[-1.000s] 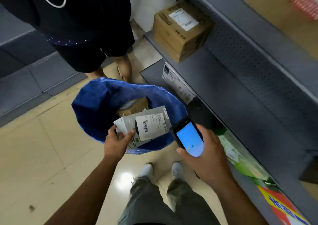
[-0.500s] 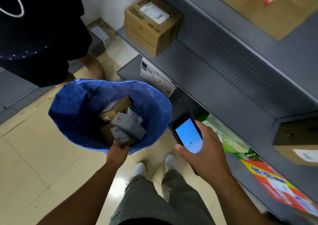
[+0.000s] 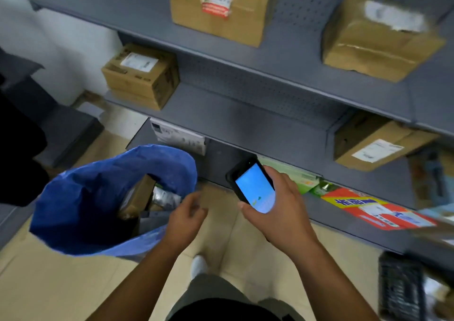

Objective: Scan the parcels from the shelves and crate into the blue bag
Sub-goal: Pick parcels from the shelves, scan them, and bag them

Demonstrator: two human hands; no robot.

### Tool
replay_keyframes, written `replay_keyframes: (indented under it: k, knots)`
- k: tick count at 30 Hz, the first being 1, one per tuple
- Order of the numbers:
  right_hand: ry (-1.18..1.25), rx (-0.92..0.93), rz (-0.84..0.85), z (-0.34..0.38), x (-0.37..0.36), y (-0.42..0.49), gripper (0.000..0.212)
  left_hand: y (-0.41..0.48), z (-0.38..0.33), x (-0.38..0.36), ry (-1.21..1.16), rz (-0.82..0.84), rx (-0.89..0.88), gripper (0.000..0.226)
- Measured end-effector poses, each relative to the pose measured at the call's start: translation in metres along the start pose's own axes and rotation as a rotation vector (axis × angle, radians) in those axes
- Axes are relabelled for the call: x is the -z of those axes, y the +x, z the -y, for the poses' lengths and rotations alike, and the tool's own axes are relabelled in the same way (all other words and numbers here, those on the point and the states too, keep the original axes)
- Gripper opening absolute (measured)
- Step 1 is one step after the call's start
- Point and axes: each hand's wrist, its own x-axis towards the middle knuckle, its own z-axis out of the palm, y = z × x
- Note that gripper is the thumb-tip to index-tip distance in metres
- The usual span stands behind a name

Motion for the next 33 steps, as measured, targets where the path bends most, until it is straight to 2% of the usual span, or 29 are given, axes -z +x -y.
replay_keyframes:
  k: [6, 9, 17, 25, 33]
  knots:
    - [0.116, -0.04, -0.194, -0.077, 0.092, -0.053, 0.079, -0.062, -0.116, -0.095, 0.018, 0.112, -0.348, 0.04]
    - [0.16, -0.085, -0.325, -0.124, 0.146, -0.09, 0.081, -0.101, -0.165, -0.153, 0.003, 0.205, -0.473, 0.043]
    - [0.178, -0.274, -0.599, -0.244, 0.264, -0.201, 0.082, -0.189, -0.232, -0.32, 0.025, 0.518, -0.667, 0.043]
    - [0.218, -0.533, -0.793, -0.333, 0.307, -0.301, 0.079, -0.239, -0.248, -0.463, 0.161, 0.824, -0.684, 0.048]
    - [0.228, -0.789, -0.847, -0.403, 0.315, -0.321, 0.081, -0.228, -0.254, -0.566, 0.257, 1.05, -0.6, 0.043]
